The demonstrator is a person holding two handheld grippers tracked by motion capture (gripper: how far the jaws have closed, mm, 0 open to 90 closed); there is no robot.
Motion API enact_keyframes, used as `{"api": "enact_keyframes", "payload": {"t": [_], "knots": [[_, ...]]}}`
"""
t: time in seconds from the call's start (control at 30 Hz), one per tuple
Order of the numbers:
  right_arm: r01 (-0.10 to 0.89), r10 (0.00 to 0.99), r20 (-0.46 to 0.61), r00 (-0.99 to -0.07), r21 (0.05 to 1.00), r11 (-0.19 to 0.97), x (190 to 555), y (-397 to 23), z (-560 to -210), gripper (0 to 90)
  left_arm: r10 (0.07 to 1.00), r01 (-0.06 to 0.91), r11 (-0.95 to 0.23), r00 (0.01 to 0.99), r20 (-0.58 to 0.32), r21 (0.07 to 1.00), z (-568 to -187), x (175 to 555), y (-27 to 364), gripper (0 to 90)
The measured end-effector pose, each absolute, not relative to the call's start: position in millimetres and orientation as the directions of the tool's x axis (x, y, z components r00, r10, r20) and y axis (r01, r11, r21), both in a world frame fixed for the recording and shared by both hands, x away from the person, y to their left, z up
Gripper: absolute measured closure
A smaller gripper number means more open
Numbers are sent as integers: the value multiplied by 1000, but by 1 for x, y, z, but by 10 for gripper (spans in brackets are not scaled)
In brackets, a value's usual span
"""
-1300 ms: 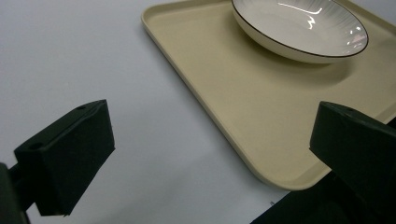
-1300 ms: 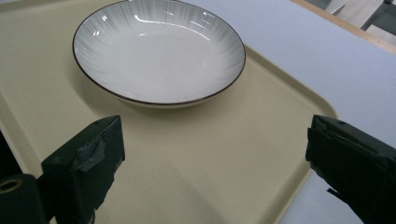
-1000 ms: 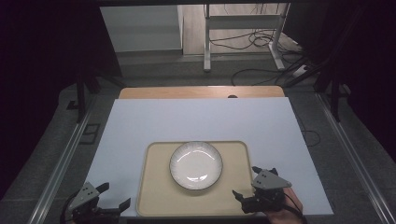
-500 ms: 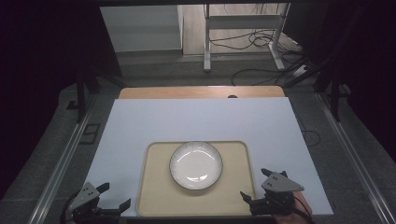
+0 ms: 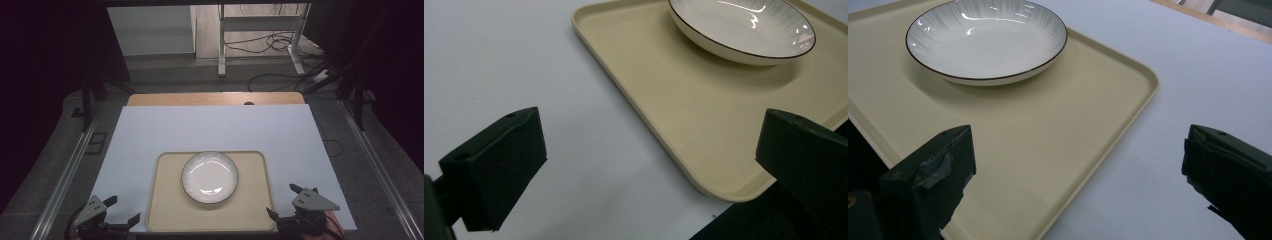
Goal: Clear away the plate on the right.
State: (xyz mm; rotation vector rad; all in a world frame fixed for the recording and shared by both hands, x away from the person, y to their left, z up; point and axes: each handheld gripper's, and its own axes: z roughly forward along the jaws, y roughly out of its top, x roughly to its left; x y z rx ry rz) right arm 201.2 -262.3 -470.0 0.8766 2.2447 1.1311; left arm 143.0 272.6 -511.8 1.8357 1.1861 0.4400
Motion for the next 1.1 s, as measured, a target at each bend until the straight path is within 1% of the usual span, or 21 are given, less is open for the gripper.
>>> {"api": "enact_keyframes", "payload": {"t": [0.33,0.5,0.63,0.9,1.1], "knots": [[339,739,-104,-666,840,424,195,-276,-471,8,867,548,-156,475,-152,822,-512,142,272,0],[356,751,-50,-658,859,369,192,-286,-472,8,866,548,-162,478,-149,821,-512,142,272,0],[366,764,-33,-644,864,345,190,-293,-473,8,866,549,-162,478,-148,820,-512,142,272,0],[386,779,-48,-625,848,362,187,-304,-480,8,867,553,-160,475,-152,817,-512,143,272,0],[415,787,-23,-617,840,350,187,-311,-484,8,868,558,-157,471,-156,815,-512,144,271,0]]}}
